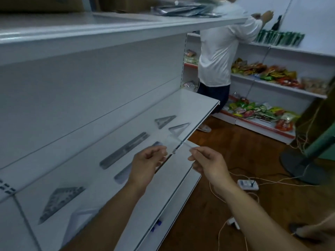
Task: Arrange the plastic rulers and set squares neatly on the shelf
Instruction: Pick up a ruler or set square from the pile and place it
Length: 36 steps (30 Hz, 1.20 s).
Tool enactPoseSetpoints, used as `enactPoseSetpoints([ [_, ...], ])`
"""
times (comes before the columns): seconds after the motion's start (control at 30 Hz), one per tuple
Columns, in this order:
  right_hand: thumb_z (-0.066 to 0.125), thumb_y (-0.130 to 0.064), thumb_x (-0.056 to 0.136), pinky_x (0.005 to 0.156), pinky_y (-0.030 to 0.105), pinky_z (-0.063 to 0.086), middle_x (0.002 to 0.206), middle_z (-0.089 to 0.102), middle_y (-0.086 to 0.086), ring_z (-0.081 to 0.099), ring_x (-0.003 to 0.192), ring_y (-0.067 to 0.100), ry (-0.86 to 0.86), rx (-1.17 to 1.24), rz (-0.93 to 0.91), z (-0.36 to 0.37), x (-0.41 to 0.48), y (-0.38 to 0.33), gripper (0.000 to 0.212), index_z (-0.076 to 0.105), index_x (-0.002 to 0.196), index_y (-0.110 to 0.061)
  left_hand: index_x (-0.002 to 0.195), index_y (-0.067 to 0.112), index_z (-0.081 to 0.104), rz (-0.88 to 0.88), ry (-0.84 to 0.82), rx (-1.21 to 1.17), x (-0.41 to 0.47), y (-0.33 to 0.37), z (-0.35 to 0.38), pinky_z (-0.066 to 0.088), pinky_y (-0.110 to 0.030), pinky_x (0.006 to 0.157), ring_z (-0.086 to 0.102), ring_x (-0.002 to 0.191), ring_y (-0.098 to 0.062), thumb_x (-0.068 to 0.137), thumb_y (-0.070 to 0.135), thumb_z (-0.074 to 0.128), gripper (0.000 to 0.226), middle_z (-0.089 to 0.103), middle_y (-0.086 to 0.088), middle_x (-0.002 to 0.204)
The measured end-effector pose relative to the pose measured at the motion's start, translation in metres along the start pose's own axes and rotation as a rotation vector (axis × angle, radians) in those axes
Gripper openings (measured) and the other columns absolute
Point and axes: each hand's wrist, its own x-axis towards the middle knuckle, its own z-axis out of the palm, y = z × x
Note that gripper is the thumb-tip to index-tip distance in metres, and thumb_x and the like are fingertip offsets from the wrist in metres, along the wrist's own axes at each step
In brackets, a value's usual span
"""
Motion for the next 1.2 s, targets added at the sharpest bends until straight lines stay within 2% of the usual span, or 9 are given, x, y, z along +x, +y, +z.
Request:
enactPoseSetpoints([
  [0.2, 0.062, -0.024, 0.091, 0.060, 0.021, 0.045, 0.080, 0.070, -0.003, 0.061, 0.066, 0.005, -0.073, -0.073, -0.035, -0.005, 0.064, -0.007, 0.011, 0.073, 0.089, -0.022, 0.088, 0.022, 0.071, 0.014, 0.087, 0.000, 0.051, -0.004, 0.013, 0.049, -0.010, 0.062, 0.064, 0.067, 0.001, 0.087, 0.011, 0.067, 0.012, 0.071, 0.009, 0.077],
  [0.3, 0.063, -0.027, 0.090, 0.063, 0.019, 0.047, 0.082, 0.069, -0.005, 0.061, 0.070, 0.003, -0.127, -0.112, -0.074, -0.009, 0.096, -0.005, 0.012, 0.074, 0.092, -0.021, 0.096, 0.022, 0.070, 0.065, 0.120, 0.064, 0.069, -0.008, 0.020, 0.047, -0.008, 0.066, 0.061, 0.068, 0.004, 0.090, 0.011, 0.064, 0.014, 0.069, 0.005, 0.085],
  [0.4, 0.062, -0.023, 0.091, 0.063, 0.017, 0.048, 0.084, 0.068, -0.001, 0.060, 0.071, 0.004, -0.194, -0.142, -0.110, -0.012, 0.134, -0.005, 0.010, 0.072, 0.095, -0.022, 0.098, 0.025, 0.070, 0.083, 0.163, 0.104, 0.088, -0.011, 0.029, 0.052, -0.019, 0.073, 0.062, 0.072, -0.005, 0.089, 0.014, 0.065, 0.015, 0.068, 0.000, 0.086],
  [0.47, 0.064, -0.018, 0.090, 0.063, 0.016, 0.048, 0.083, 0.067, 0.002, 0.061, 0.071, 0.007, -0.263, -0.133, -0.127, -0.016, 0.162, -0.006, 0.012, 0.070, 0.098, -0.025, 0.099, 0.029, 0.069, 0.100, 0.231, 0.142, 0.101, -0.014, 0.037, 0.052, -0.023, 0.073, 0.061, 0.071, -0.008, 0.088, 0.016, 0.067, 0.018, 0.066, 0.005, 0.081],
  [0.6, 0.069, -0.020, 0.086, 0.069, 0.021, 0.048, 0.078, 0.065, -0.008, 0.060, 0.074, 0.006, -0.401, -0.218, -0.212, -0.030, 0.217, -0.002, 0.017, 0.071, 0.099, -0.031, 0.107, 0.030, 0.068, 0.117, 0.395, 0.207, 0.122, -0.019, 0.063, 0.046, -0.009, 0.071, 0.060, 0.073, -0.001, 0.088, 0.020, 0.068, 0.022, 0.066, 0.008, 0.082],
  [0.67, 0.071, -0.019, 0.084, 0.069, 0.016, 0.046, 0.080, 0.066, -0.010, 0.060, 0.075, 0.002, -0.475, -0.250, -0.257, -0.041, 0.241, 0.001, 0.018, 0.072, 0.098, -0.029, 0.110, 0.027, 0.067, 0.099, 0.452, 0.233, 0.128, -0.020, 0.081, 0.042, -0.002, 0.071, 0.058, 0.072, 0.009, 0.087, 0.019, 0.068, 0.024, 0.067, 0.009, 0.085],
  [0.77, 0.073, -0.015, 0.082, 0.071, 0.010, 0.045, 0.084, 0.070, -0.010, 0.062, 0.079, 0.002, -0.584, -0.248, -0.290, -0.057, 0.273, 0.008, 0.020, 0.072, 0.097, -0.027, 0.112, 0.025, 0.069, 0.036, 0.487, 0.151, 0.132, -0.027, 0.105, 0.045, -0.006, 0.079, 0.063, 0.079, 0.004, 0.085, 0.016, 0.071, 0.029, 0.071, 0.012, 0.087],
  [1.03, 0.075, -0.012, 0.078, 0.082, 0.013, 0.045, 0.090, 0.068, -0.003, 0.063, 0.086, 0.007, -0.821, -0.289, -0.499, -0.065, 0.324, 0.029, 0.020, 0.074, 0.095, -0.021, 0.110, 0.028, 0.069, -0.051, 0.735, 0.321, 0.127, -0.050, 0.148, 0.044, -0.005, 0.063, 0.059, 0.072, 0.004, 0.085, 0.027, 0.071, 0.025, 0.068, 0.007, 0.089],
  [1.2, 0.077, -0.021, 0.077, 0.089, 0.008, 0.036, 0.098, 0.064, -0.013, 0.054, 0.097, -0.002, -0.873, -0.408, -0.564, -0.058, 0.345, 0.040, 0.025, 0.069, 0.091, -0.040, 0.110, 0.026, 0.070, -0.080, 0.795, 0.408, 0.135, -0.057, 0.152, 0.040, -0.005, 0.057, 0.054, 0.065, 0.006, 0.084, 0.028, 0.072, 0.026, 0.063, 0.007, 0.087],
])
